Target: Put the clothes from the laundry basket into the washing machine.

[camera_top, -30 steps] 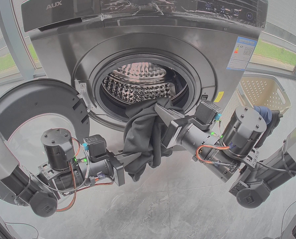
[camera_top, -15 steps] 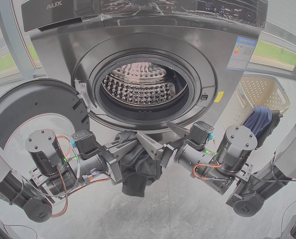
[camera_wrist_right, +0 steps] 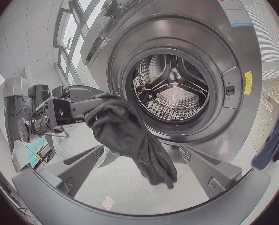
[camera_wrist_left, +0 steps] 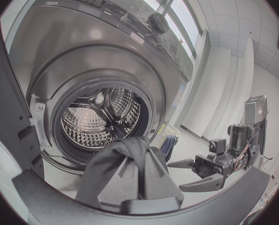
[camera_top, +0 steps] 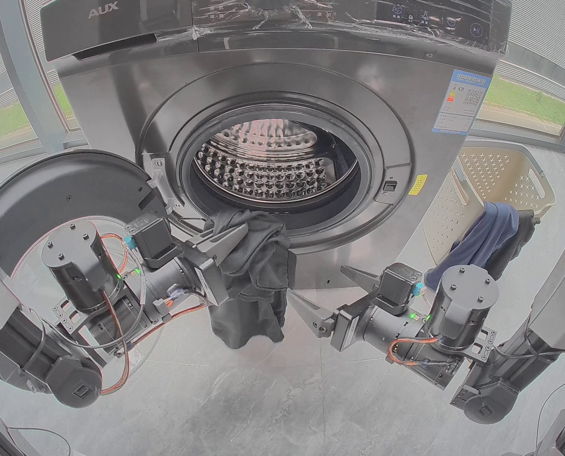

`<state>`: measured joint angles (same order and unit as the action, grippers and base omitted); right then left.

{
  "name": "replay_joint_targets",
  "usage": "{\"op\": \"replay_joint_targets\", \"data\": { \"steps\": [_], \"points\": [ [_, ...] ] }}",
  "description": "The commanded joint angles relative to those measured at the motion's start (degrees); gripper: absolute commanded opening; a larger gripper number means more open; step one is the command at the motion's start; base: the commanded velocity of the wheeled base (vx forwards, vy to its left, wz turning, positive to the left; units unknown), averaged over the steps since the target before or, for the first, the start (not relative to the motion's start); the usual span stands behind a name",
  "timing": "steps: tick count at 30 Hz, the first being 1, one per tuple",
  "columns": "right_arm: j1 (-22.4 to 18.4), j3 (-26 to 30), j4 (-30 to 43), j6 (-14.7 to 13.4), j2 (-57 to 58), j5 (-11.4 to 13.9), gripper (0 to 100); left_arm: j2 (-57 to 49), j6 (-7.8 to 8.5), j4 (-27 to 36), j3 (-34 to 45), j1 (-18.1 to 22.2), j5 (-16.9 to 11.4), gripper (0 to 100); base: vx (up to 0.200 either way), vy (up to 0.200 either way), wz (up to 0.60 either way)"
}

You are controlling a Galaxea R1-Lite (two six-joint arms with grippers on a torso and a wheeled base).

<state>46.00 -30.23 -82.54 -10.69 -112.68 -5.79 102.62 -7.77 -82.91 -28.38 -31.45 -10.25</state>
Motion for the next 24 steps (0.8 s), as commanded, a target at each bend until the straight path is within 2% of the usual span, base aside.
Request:
{"op": "replay_joint_targets", "data": {
  "steps": [1, 6, 8, 18, 22, 24],
  "points": [
    [-0.12, 0.97, 0.01, 0.06, 0.09, -0.01, 100, -0.05, -0.23, -0.5, -0.54, 0.25, 0.06, 0, 0.0, 0.0, 0.0],
    [0.06, 0.35, -0.07, 0.58, -0.79, -0.01, 100, -0.05, -0.23, -1.73, -1.24, 0.25, 0.5, 0, 0.0, 0.0, 0.0],
    [0.06, 0.0, -0.51, 0.85, -1.49, -0.01, 100, 0.04, -0.32, -1.73, -1.94, 0.16, 1.55, 0, 0.0, 0.0, 0.0],
    [-0.12, -3.17, -2.18, 0.94, -5.18, 0.25, 100, 0.04, -0.32, -1.82, -2.38, -0.01, 1.64, 0, 0.0, 0.0, 0.0],
    [-0.56, -3.25, -2.27, 0.85, -6.5, 0.34, 100, -0.05, -0.76, -1.82, -2.91, -0.1, 1.73, 0, 0.0, 0.0, 0.0],
    [-0.64, -3.25, -3.15, 0.85, -8.17, 0.52, 100, -0.23, -1.55, -1.82, -3.26, -0.28, 2.08, 0, 0.0, 0.0, 0.0]
  ]
}}
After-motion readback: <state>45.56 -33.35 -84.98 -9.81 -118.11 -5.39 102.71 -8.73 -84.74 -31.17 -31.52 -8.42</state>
